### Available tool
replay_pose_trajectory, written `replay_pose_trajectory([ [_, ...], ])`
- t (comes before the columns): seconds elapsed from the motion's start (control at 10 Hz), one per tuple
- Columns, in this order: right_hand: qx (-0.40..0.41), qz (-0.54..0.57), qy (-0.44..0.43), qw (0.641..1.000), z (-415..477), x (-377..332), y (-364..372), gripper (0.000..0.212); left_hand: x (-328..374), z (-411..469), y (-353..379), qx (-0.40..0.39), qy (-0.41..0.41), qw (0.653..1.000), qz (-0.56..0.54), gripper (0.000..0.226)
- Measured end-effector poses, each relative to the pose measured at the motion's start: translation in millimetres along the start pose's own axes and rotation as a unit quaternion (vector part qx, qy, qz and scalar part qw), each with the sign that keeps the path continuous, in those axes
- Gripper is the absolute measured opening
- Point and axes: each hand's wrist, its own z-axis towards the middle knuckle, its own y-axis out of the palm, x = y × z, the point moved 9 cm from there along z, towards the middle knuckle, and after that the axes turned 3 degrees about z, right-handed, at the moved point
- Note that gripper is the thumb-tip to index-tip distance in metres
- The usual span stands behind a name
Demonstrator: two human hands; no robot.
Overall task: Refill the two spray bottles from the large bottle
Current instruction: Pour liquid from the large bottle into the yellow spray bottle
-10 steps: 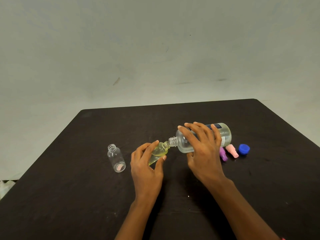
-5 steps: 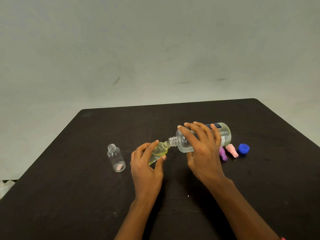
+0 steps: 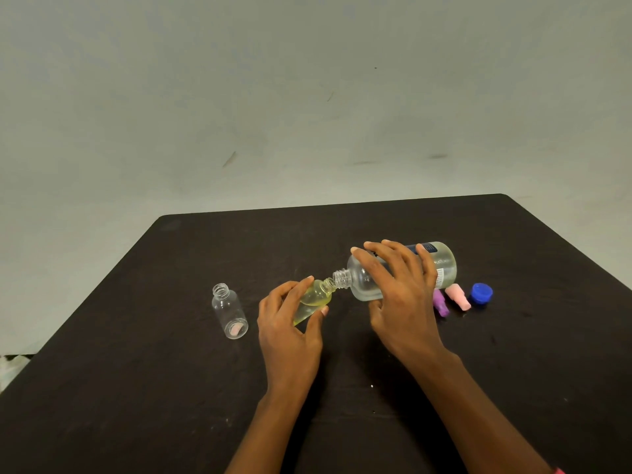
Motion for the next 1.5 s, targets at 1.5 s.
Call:
replay_pose_trajectory([
  [1.5,-0.002,-0.005,0.005,1.0,-0.9,-0.1,-1.3,0.077,2.4,-0.3,-0.7,0.007,0.012,1.0,0.004,0.049],
])
